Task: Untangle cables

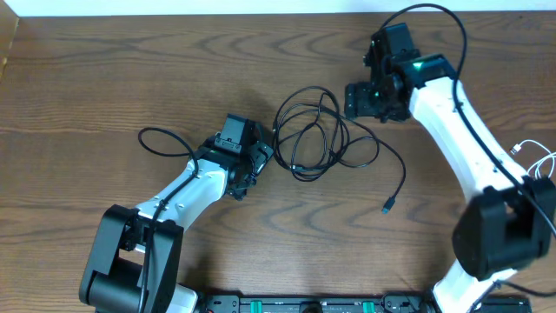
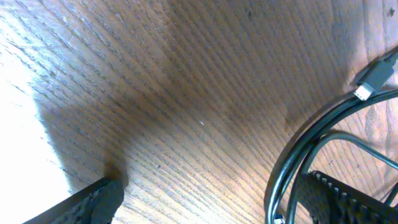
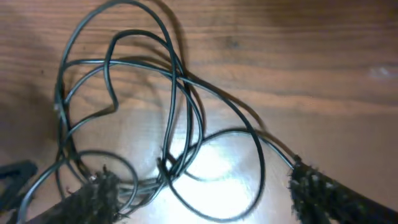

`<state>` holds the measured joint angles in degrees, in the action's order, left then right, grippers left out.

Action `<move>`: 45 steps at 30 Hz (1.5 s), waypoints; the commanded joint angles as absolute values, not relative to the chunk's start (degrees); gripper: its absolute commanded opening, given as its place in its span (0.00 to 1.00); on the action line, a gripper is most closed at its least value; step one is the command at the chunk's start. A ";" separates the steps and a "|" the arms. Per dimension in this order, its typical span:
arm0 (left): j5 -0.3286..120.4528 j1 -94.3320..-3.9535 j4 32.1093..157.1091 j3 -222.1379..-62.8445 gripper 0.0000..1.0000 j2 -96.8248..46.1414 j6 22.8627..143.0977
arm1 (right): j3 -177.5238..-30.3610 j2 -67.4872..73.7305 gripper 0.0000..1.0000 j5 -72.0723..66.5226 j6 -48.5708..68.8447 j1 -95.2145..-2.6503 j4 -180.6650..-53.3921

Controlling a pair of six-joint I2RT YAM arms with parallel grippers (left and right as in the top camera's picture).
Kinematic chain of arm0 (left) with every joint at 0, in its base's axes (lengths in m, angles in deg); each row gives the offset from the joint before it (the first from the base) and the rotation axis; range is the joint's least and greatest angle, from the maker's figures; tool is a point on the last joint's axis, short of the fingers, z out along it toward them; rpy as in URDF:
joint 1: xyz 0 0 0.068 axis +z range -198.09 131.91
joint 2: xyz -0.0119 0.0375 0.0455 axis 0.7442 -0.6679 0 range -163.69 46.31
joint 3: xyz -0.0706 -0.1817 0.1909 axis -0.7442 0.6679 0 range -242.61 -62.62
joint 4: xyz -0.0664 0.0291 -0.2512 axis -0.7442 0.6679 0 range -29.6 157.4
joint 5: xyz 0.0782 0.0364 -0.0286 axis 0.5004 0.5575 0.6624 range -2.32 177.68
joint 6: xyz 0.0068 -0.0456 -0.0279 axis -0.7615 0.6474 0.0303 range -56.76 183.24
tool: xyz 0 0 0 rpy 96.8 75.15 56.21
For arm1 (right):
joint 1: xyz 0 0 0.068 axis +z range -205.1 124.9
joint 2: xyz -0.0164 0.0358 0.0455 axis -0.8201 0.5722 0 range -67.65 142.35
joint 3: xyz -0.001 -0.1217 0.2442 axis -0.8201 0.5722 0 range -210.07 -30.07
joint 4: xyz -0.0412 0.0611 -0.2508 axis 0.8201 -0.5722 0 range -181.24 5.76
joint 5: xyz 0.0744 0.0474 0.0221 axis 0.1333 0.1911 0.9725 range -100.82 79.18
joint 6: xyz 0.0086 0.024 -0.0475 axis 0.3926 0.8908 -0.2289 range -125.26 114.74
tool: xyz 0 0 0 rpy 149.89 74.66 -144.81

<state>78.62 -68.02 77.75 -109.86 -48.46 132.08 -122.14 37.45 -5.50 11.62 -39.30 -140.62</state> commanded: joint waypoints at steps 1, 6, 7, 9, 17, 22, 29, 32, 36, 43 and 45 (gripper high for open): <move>79.21 -67.78 80.48 -104.94 0.95 -53.68 132.76 | -122.34 28.95 0.99 -5.74 11.89 -40.81 -141.72; 79.21 -67.78 80.48 -104.94 0.95 -53.68 132.76 | -122.34 19.07 0.99 -5.74 11.89 -40.79 -143.86; 79.21 -67.78 80.50 -104.94 0.96 -53.68 132.76 | -122.34 16.95 0.99 -5.76 11.86 -40.79 -144.34; 79.21 -67.78 80.50 -104.94 0.95 -53.68 132.76 | -122.31 13.67 0.99 -5.76 11.86 -40.79 -145.21; 79.80 -67.78 80.50 -104.94 0.95 -53.68 132.76 | -122.31 1.80 0.99 -6.15 11.84 -40.81 -149.43; 79.80 -67.78 79.93 -104.94 0.95 -53.68 132.76 | -122.31 -2.35 0.99 -7.33 11.86 -40.81 -152.51; 68.43 -67.38 74.84 -105.03 0.95 -53.48 124.37 | -122.29 -3.21 0.99 -7.70 11.84 -40.81 -154.72; 62.77 -67.47 76.39 -107.06 0.95 -52.32 115.43 | -122.29 -2.77 0.99 -7.70 11.84 -40.81 -156.01; 67.78 -67.47 85.90 -111.54 0.95 -47.28 109.74 | -122.29 -2.18 0.99 -7.70 11.84 -40.81 -156.03; 82.79 -67.56 95.91 -117.49 0.96 -32.83 109.24 | -122.29 -2.00 0.99 -7.73 11.84 -40.81 -156.51; 82.79 -68.02 95.73 -117.49 0.98 -29.44 112.30 | -122.29 -2.00 0.99 -7.73 11.84 -40.81 -156.49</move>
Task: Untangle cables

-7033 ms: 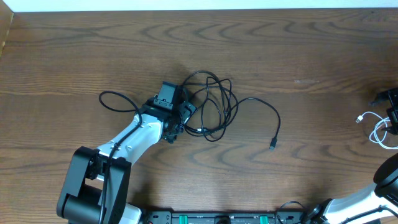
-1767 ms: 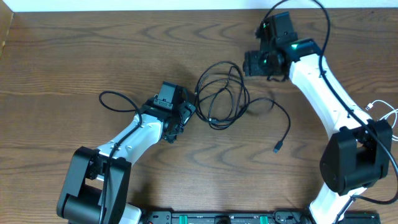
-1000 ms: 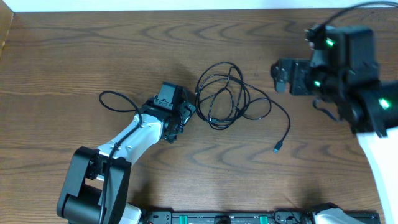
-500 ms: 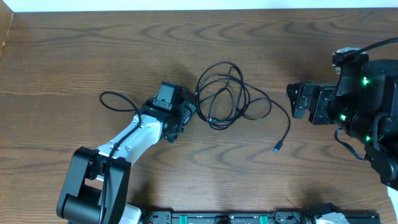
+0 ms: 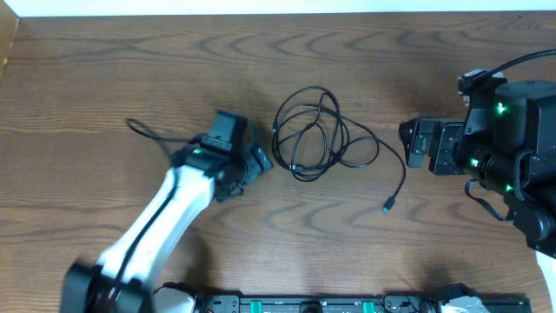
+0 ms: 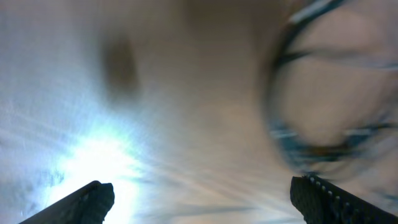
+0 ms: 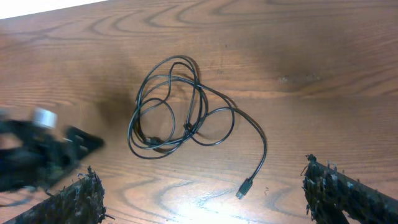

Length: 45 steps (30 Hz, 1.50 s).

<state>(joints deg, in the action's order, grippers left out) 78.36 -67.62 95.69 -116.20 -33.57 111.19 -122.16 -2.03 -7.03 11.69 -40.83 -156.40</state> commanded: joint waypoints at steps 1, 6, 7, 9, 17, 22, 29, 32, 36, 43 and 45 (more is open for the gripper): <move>82.77 -68.52 95.78 -117.49 0.98 -28.39 113.92 | -122.29 -2.00 0.99 -7.73 11.84 -40.81 -156.49; 81.74 -72.37 94.79 -117.49 0.98 -28.06 126.25 | -122.27 -1.74 0.99 -7.92 11.62 -40.81 -156.53; 81.72 -73.24 94.29 -117.49 0.98 -28.46 129.11 | -122.25 -1.70 0.99 -7.92 11.19 -40.81 -156.62; 81.68 -75.12 92.28 -117.49 0.98 -29.46 132.80 | -122.18 -1.63 0.99 -7.90 10.81 -40.55 -157.15; 84.63 -87.34 83.82 -117.49 1.00 -35.25 133.22 | -122.18 -1.81 0.99 -13.78 10.77 -33.60 -157.06; 89.11 -90.07 84.06 -117.49 1.00 -41.72 138.90 | -122.18 -1.79 0.99 -19.66 10.81 -30.71 -157.34; 89.92 -88.67 82.77 -117.49 0.98 -49.26 140.50 | -122.18 -1.74 0.99 -24.95 13.46 -31.17 -158.68; 91.32 -87.99 81.42 -117.49 0.98 -50.55 140.47 | -122.18 -1.74 0.99 -25.08 13.59 -31.15 -158.52; 94.01 -86.62 80.70 -117.49 0.98 -51.78 140.52 | -122.18 -1.63 0.99 -25.12 13.57 -31.15 -158.41; 94.51 -84.50 79.23 -117.49 0.71 -52.63 140.47 | -122.18 -0.63 0.99 -25.12 13.59 -31.15 -158.37; 94.84 -84.47 78.16 -117.49 0.71 -52.63 140.47 | -122.18 -0.30 0.99 -25.12 13.57 -31.15 -158.35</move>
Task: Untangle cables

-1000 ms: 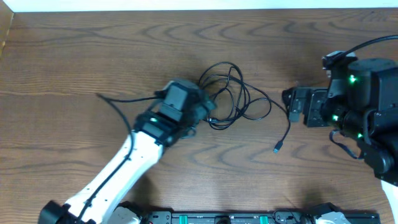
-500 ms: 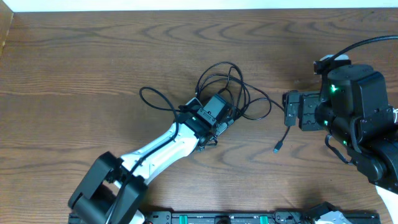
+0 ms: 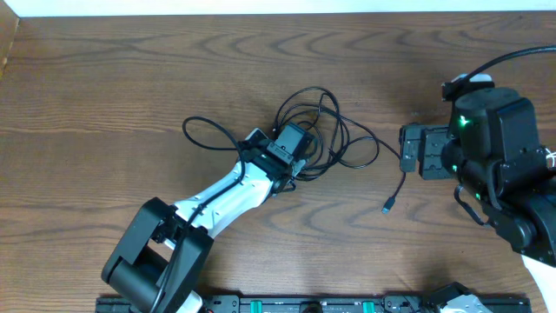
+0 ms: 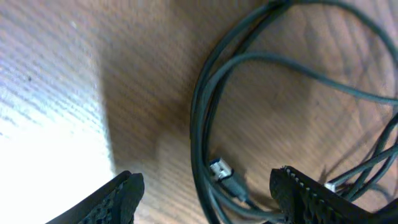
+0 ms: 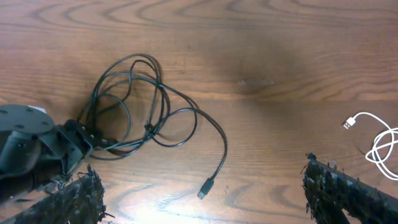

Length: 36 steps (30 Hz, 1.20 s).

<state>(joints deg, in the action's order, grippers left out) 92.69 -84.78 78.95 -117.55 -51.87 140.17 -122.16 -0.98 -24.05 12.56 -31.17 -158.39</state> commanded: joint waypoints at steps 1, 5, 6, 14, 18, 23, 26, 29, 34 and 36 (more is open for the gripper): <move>94.81 -84.47 77.66 -117.49 0.71 -52.67 140.50 | -122.18 -0.10 0.99 -25.12 13.57 -31.15 -158.33; 94.86 -84.47 76.74 -117.49 0.71 -53.20 140.47 | -122.18 0.31 0.99 -25.12 13.57 -31.15 -158.37; 94.90 -84.47 76.57 -117.49 0.71 -53.61 140.47 | -122.18 0.31 0.99 -25.12 13.57 -31.15 -158.35; 96.17 -84.47 75.69 -117.49 0.43 -57.68 139.80 | -122.18 0.36 0.99 -25.12 13.57 -31.15 -158.41; 97.15 -84.47 75.74 -117.49 0.23 -57.68 136.37 | -122.18 0.42 0.99 -25.12 13.57 -31.15 -158.31; 96.56 -84.37 78.07 -117.51 0.08 -57.07 133.76 | -122.18 0.90 0.99 -25.12 13.57 -31.15 -158.17; 96.13 -84.37 80.83 -117.51 0.08 -54.86 133.39 | -122.16 1.45 0.99 -25.10 13.66 -31.15 -158.13; 96.13 -84.30 82.53 -117.51 0.08 -51.08 129.72 | -122.12 2.78 0.99 -25.08 16.24 -31.20 -158.24; 95.84 -84.10 84.37 -117.51 0.08 -42.18 124.08 | -122.09 5.76 0.99 -23.05 18.97 -31.74 -158.83; 95.86 -84.10 85.13 -117.51 0.08 -38.47 122.92 | -122.09 6.94 0.99 -18.87 18.92 -32.27 -158.87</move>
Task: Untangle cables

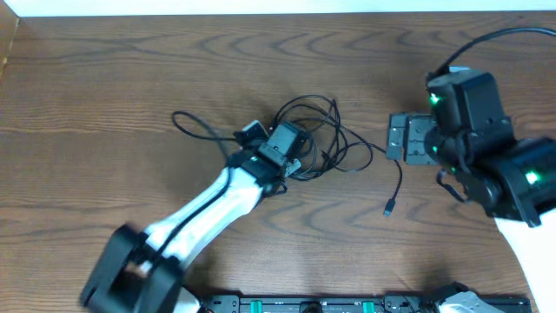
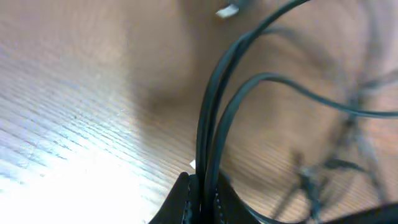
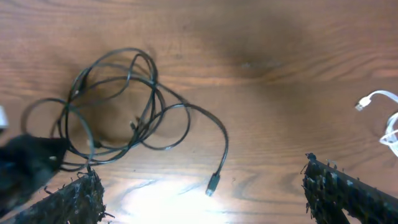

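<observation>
A tangled black cable (image 1: 326, 143) lies in loops at the table's middle, its free plug end (image 1: 390, 208) trailing to the right. My left gripper (image 1: 295, 165) sits at the tangle's left edge, shut on two strands of the black cable (image 2: 211, 149); the strands run up between its pinched fingers. My right gripper (image 1: 398, 139) hovers high at the right of the tangle, open, with nothing between its fingers. From the right wrist view the whole black tangle (image 3: 124, 106) and its plug (image 3: 212, 183) show below.
A white cable (image 3: 379, 115) lies at the right edge of the wooden table (image 1: 104, 78). The left arm's own black lead (image 1: 195, 126) loops out to the left of the tangle. A black rail runs along the table's front edge.
My left gripper was open over the tangle's left loops; now it is shut on two strands there. The tangle has shifted slightly. My right gripper has moved a little left and up the frame.
At first my left gripper stood open just left of the tangle while the right one was low over its right side. The right arm then stood high at the right, open. The left gripper was later over the loops, and now grips two strands.
</observation>
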`<state>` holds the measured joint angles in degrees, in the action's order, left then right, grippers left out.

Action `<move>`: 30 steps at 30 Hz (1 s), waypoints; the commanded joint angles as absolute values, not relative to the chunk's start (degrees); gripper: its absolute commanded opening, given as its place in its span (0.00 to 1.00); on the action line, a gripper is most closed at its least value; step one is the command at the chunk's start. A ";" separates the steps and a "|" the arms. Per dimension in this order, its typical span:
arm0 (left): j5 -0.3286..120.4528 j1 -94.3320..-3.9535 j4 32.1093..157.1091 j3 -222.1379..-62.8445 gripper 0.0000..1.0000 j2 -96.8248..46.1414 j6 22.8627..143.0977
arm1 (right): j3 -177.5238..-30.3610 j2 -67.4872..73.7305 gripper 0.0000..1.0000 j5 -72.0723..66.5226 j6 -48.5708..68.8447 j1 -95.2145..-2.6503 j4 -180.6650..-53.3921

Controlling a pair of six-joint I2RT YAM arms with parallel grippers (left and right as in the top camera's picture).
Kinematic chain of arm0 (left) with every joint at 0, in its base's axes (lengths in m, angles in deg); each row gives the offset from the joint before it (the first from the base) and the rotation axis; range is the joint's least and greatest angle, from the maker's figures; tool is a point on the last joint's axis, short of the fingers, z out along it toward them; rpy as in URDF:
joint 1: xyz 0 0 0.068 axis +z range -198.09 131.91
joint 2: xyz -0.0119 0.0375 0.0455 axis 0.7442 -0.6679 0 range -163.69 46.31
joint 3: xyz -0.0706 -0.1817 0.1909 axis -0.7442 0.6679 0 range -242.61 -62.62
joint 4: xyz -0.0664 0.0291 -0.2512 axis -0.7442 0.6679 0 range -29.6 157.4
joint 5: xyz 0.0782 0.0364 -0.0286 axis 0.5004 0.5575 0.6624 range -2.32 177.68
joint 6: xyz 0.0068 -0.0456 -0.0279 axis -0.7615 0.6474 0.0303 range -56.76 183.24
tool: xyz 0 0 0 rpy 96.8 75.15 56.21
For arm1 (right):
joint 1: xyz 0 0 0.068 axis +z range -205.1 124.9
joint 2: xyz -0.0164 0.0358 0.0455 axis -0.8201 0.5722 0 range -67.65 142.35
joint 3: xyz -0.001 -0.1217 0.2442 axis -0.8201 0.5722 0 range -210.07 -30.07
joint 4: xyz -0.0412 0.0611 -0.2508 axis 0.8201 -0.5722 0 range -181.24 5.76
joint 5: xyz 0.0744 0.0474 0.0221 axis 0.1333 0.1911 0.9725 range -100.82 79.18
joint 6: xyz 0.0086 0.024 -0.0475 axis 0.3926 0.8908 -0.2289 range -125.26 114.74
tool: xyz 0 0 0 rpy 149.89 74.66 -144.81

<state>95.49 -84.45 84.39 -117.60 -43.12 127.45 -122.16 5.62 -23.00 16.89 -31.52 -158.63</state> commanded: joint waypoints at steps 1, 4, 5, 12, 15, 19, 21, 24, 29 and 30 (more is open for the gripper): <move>95.86 -84.10 85.46 -117.51 0.08 -36.81 122.77 | -122.09 7.53 0.99 -16.53 18.90 -32.49 -158.90; 95.89 -84.08 86.62 -117.51 0.08 -31.76 122.79 | -122.09 9.23 0.99 -10.83 18.92 -33.47 -159.57; 95.89 -84.08 86.95 -117.51 0.08 -30.42 122.84 | -122.09 9.86 0.99 -9.04 18.92 -33.99 -159.97; 93.42 -82.53 87.19 -117.51 0.08 -23.15 122.86 | -120.39 13.58 0.99 5.28 13.48 -37.69 -160.69; 91.91 -81.41 87.19 -117.51 0.07 -21.53 122.86 | -116.85 14.24 0.99 13.48 9.87 -39.11 -158.92; 91.01 -80.21 87.12 -117.51 0.07 -20.24 125.31 | -111.14 14.39 0.99 14.85 9.24 -39.46 -155.20; 89.70 -79.86 86.82 -117.51 0.08 -19.87 127.32 | -108.59 14.39 0.99 16.23 9.26 -39.37 -152.97; 88.19 -79.86 85.27 -117.51 0.08 -19.78 128.96 | -104.22 14.41 0.99 19.07 11.49 -38.89 -148.97; 86.77 -79.88 82.99 -117.51 0.08 -19.80 131.78 | -94.14 15.59 0.99 21.02 26.29 -38.82 -140.05; 86.75 -79.88 83.04 -117.51 0.08 -19.80 131.97 | -91.71 16.03 0.99 23.31 27.62 -38.82 -135.95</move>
<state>87.91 -80.12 83.23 -117.55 -20.74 129.48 -96.19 14.63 18.28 19.16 -39.11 -140.21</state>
